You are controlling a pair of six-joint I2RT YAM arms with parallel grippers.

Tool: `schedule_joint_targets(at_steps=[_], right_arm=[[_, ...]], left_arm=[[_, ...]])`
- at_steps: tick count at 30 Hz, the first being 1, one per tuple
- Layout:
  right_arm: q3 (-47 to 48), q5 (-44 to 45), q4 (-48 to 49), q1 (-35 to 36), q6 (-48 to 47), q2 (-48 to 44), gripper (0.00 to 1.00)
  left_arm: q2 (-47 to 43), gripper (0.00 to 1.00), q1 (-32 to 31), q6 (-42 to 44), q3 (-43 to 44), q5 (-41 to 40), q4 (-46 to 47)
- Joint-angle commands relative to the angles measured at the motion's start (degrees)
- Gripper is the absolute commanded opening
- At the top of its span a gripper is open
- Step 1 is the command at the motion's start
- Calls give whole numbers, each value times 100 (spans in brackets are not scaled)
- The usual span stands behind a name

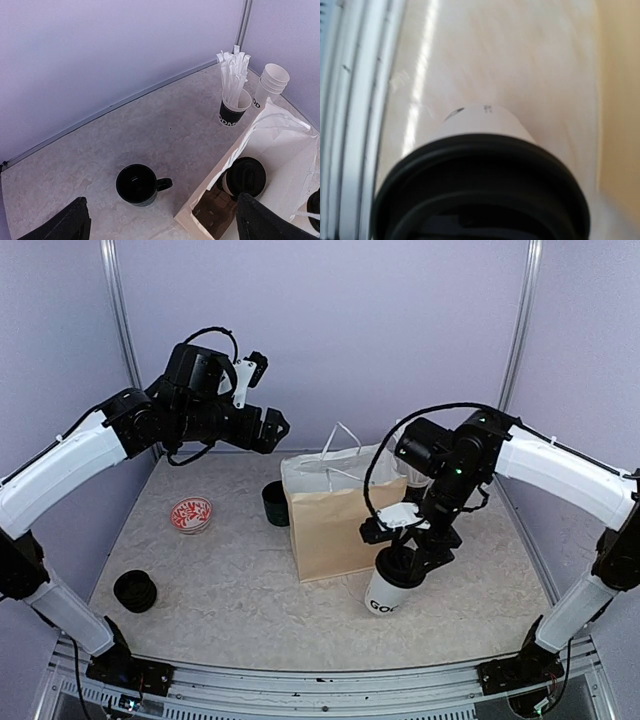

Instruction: Pack the takeout coffee

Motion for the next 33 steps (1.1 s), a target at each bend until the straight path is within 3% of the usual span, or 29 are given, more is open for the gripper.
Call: schedule_joint_targets(at_steps=[1,8,17,20,23,29,33], right_arm=[[675,83,3,1036,22,657,64],[1884,678,189,2138,64,2104,64],[2376,1072,381,2343,74,3074,66],[2388,1149,372,2415,141,3116,76],[2414,1110,339,2438,131,2973,97],[2514,634,196,2402,-23,2186,99],[2545,32,-144,2092,-230,1608,99]], left_arm=[[-786,99,-198,-398,-379,-799,-193],[-1255,96,-207,-342,-571,-729,-748],[-1638,91,-198,-218,-995,-721,-926],[-1794,91,-198,-90,-1216,-575,-875],[-1854,90,-198,1,-1273,-448,-1007],[-1625,85,-329,-26,-1015,288,-1802],[-1466,86,-1117,105,-1195,521,-2170]])
